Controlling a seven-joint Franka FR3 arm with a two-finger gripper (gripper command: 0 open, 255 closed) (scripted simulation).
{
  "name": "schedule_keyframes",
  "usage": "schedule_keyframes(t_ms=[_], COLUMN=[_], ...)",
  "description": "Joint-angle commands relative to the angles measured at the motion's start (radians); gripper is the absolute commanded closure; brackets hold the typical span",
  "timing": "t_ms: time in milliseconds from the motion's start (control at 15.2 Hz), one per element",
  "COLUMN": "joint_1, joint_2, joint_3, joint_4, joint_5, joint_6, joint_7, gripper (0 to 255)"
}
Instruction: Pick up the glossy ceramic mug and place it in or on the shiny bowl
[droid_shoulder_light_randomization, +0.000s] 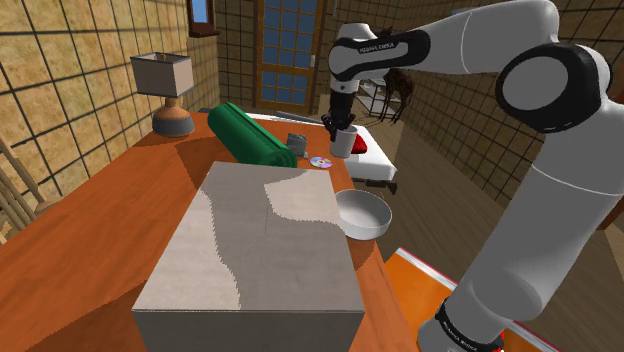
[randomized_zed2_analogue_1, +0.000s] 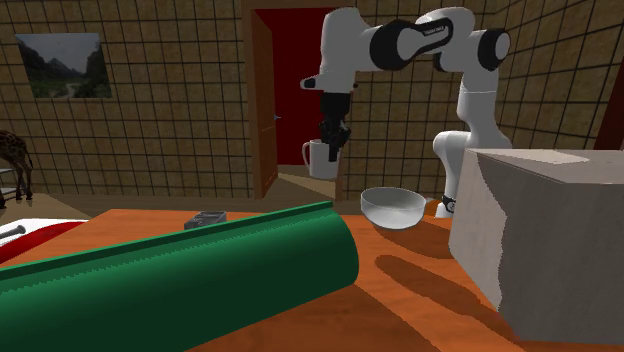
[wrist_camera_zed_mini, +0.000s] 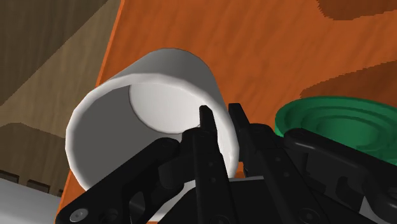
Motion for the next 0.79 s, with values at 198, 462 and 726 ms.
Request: schedule_keyframes(t_ms=[198, 462, 726], joint_1=[0.025, 0.037, 0.049], joint_2=[-0.208, -0.361, -0.513], joint_3=[0.028, 0.058, 0.093], joint_4=[-0.233, -0.378, -0.504], joint_5=[-0.036, -0.050, -0.052], joint_6=[0.024, 0.014, -0.016], joint_7=[0.066, 0.115, 0.163], gripper=[255, 255, 255])
